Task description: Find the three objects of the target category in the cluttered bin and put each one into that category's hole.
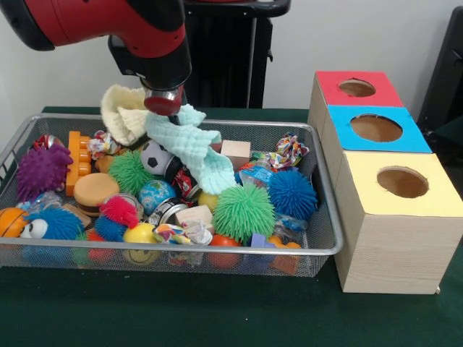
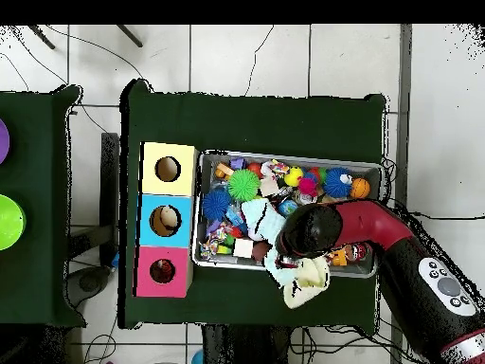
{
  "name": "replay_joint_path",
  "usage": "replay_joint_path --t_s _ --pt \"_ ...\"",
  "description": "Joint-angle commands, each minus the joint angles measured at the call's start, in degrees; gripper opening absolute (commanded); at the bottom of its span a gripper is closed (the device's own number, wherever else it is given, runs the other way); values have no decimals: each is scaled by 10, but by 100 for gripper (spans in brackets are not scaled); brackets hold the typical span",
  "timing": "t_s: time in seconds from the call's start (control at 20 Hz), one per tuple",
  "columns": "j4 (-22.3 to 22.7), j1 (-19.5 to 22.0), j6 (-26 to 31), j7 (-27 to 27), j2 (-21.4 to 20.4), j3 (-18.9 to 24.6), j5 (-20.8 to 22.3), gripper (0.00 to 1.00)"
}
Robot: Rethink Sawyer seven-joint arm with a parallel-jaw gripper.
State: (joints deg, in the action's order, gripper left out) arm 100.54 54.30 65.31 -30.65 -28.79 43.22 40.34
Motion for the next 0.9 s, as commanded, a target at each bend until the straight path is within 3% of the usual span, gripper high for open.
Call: replay_joint_path --t_s 0.05,0.35,0.9 --pt "-21 -4 -42 50 16 -2 35 100" --pt "-33 -6 -52 70 2 0 63 100" --pt "-59 14 -57 116 18 17 79 100"
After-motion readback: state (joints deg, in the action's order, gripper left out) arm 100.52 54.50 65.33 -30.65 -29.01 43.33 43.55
